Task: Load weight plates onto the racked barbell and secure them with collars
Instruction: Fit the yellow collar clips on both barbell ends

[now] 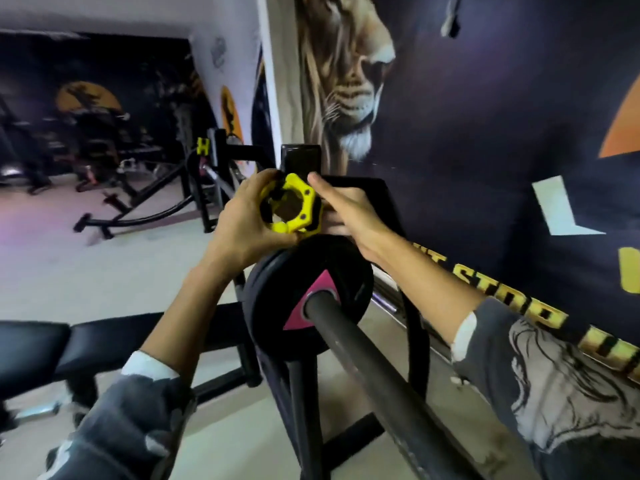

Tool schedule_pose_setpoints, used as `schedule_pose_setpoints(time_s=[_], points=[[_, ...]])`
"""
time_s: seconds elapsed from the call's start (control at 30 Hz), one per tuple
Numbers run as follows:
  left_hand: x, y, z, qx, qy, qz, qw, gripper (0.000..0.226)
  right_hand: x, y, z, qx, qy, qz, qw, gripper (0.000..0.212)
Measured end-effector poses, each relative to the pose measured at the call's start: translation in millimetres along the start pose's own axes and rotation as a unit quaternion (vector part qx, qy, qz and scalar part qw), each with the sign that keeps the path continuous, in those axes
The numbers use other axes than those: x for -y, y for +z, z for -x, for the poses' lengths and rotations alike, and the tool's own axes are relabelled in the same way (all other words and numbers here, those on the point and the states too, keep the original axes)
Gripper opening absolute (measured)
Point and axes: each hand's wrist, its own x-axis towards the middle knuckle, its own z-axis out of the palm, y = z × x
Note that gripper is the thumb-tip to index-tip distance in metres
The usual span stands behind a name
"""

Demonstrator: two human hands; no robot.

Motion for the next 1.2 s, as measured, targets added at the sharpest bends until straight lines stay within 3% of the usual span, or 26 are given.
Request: schedule_pose_setpoints(time_s=[0.1, 0.2, 0.23, 0.3, 0.37, 0.43, 0.57, 0.7, 0.8, 0.9, 1.07, 1.2], points=[[-36.4, 14.3, 21.8, -0.003, 0.014, -0.07, 0.997, 0.096, 7.5, -19.6, 24.3, 0.023, -0.002, -0.04, 0.999, 0.013], [-68.6, 21.2, 51.4, 0.017, -0.024, 0.042, 0.999, 0.108, 8.8, -44.6, 52.8, 0.039, -0.011, -0.045, 0.998, 0.008], [-81.5, 23.4, 63.2, -0.003, -0.051, 0.093, 0.994, 0.1, 9.9, -52.3, 65.0, 0.053, -0.008, -0.058, 0.997, 0.006], [-111.4, 23.0, 90.8, -0.04, -0.133, 0.192, 0.971, 0.058, 11.2, -64.2, 92.9, 0.086, -0.001, -0.075, 0.993, 0.004], [-134.7, 20.2, 113.2, -0.015, -0.204, 0.259, 0.944, 0.024, 10.3, -74.7, 121.4, 0.113, -0.007, -0.074, 0.991, 0.008], [-157.9, 14.4, 137.5, 0.016, -0.247, 0.283, 0.927, 0.017, 9.6, -87.2, 154.6, 0.132, -0.015, -0.071, 0.989, 0.013], [-208.6, 11.0, 190.2, 0.051, -0.246, 0.311, 0.917, 0.032, 4.2, -115.2, 225.2, 0.148, -0.019, -0.102, 0.984, 0.02], [-246.7, 23.0, 241.0, 0.038, -0.222, 0.308, 0.924, 0.028, -1.2, -137.5, 284.8, 0.149, -0.02, -0.097, 0.984, 0.038], [-267.0, 33.2, 277.4, 0.026, -0.231, 0.322, 0.918, 0.027, -8.9, -147.2, 323.5, 0.159, -0.02, -0.099, 0.982, 0.036], [-271.8, 46.6, 301.2, 0.027, -0.241, 0.332, 0.912, 0.043, -27.7, -151.7, 346.0, 0.165, -0.016, -0.111, 0.98, 0.035], [-260.1, 69.2, 327.1, -0.021, -0.261, 0.295, 0.919, 0.058, -67.9, -145.7, 358.5, 0.12, 0.008, -0.131, 0.984, 0.06], [-249.0, 78.6, 341.0, -0.077, -0.266, 0.268, 0.923, 0.071, -83.3, -134.8, 360.4, 0.108, 0.005, -0.127, 0.986, 0.048]])
